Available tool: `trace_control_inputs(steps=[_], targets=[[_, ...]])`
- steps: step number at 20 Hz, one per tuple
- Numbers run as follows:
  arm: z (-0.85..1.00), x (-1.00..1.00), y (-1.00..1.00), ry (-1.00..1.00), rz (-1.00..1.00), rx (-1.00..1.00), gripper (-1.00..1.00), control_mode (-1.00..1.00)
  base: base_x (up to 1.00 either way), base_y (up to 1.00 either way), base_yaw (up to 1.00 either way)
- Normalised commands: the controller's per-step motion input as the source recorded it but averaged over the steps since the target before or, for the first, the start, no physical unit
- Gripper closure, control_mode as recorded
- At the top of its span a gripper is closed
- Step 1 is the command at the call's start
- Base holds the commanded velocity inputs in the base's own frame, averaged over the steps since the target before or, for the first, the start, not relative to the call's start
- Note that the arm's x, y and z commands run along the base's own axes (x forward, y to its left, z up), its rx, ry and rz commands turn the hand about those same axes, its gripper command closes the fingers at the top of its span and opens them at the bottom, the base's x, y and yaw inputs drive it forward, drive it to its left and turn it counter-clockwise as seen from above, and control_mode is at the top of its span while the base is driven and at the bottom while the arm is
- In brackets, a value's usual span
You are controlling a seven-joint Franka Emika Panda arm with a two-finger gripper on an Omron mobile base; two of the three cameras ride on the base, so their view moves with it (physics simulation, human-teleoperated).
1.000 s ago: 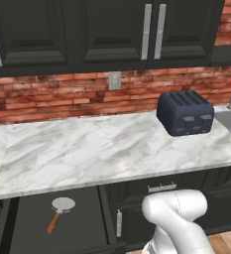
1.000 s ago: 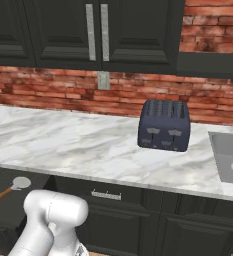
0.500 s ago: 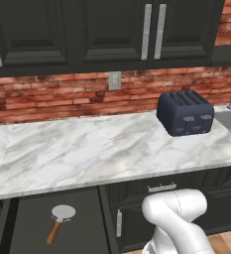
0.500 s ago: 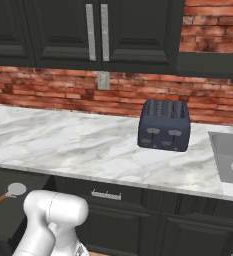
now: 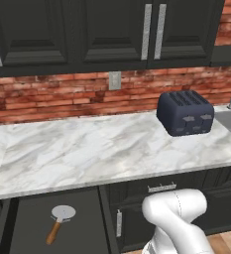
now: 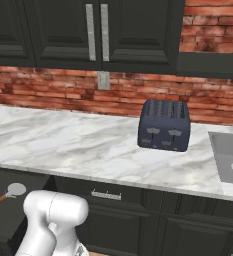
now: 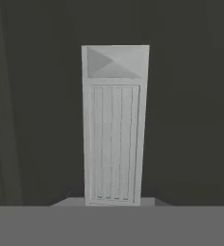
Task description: Take the pizza cutter from the drawer on the left and place it on the dining counter for cutting.
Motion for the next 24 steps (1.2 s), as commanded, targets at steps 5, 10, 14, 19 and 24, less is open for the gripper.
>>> trace_control_inputs(steps=[5,10,14,19,24], targets=[[0.01,-0.46,0.00,-0.01,0.00,0.00,-1.00,-1.00,0.00,0.00,0.00],[0.38,-0.85,0.00,0.00,-0.03,0.00,-1.00,-1.00,0.00,0.00,0.00],[0.87,-0.56,0.00,0.00,-0.10,0.00,-1.00,-1.00,0.00,0.00,0.00],[0.98,-0.54,0.04,-0.01,-0.09,0.00,-1.00,-1.00,0.00,0.00,0.00],[1.00,-0.03,0.00,0.00,-0.08,0.01,-1.00,-1.00,0.00,0.00,0.00]])
